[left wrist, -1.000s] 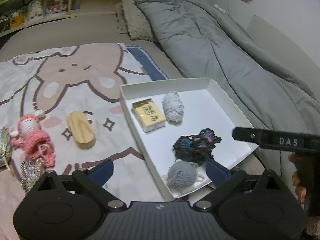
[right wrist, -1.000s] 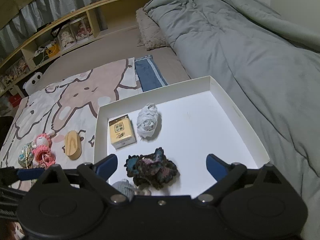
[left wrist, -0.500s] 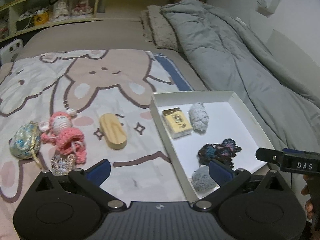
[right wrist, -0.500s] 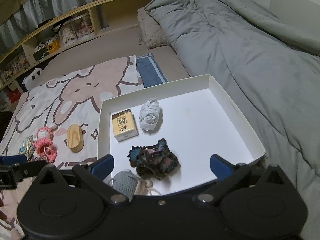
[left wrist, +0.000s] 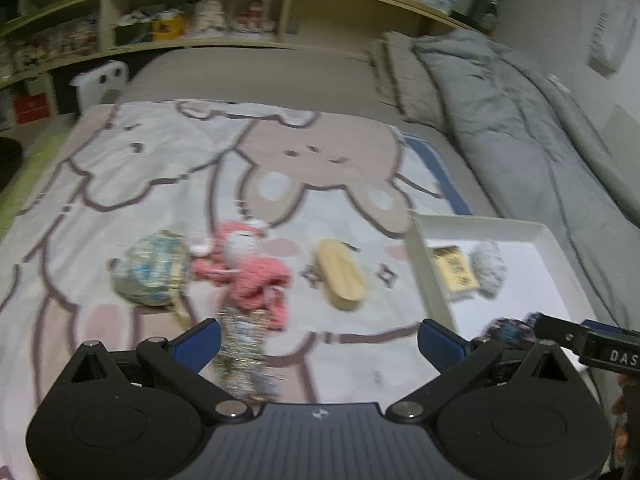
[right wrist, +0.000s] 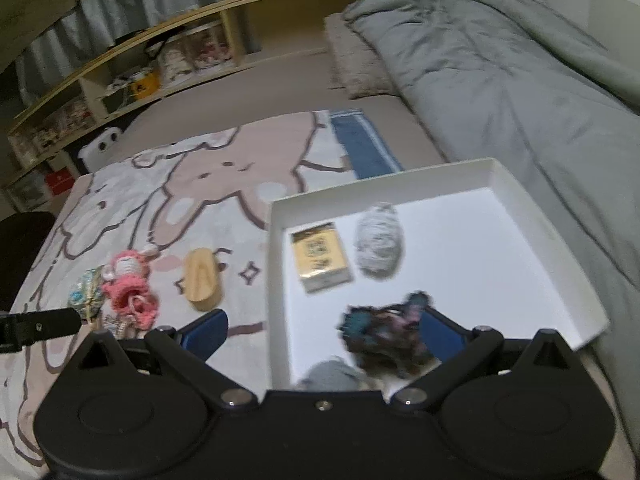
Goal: Organize objects
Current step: 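Withdraw both tools from the box back toward the blanket toys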
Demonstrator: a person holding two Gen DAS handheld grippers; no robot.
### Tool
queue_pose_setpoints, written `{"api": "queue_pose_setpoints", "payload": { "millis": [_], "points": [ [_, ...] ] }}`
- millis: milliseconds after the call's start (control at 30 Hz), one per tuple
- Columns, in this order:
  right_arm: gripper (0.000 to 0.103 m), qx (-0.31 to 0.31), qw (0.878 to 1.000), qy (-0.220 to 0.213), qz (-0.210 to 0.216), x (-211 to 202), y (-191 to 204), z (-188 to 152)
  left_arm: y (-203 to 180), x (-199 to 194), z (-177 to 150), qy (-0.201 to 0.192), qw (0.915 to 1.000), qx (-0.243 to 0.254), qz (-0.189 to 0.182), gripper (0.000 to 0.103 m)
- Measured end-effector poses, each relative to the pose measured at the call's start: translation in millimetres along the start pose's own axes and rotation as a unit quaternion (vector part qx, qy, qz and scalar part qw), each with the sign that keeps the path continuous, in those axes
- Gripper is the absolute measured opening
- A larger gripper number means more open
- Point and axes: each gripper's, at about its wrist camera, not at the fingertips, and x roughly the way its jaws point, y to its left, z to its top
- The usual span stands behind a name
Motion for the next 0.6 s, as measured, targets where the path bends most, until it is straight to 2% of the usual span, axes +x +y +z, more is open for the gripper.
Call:
{"api": "queue_pose_setpoints", "payload": {
  "millis": [367,600],
  "points": [
    [0.103,-0.051,0.997,-0.016,0.059,28.4,55.7,13.2,57.8,-3.2,1.6,-0.021,0.9970,-0.041,0.062,0.103],
    [0.103,-0.071,0.993,-0.037,0.088,51.7,77.8,16.4,62.4,3.4,-1.8,-0.032,0.9966,-0.026,0.071,0.103]
  ]
}}
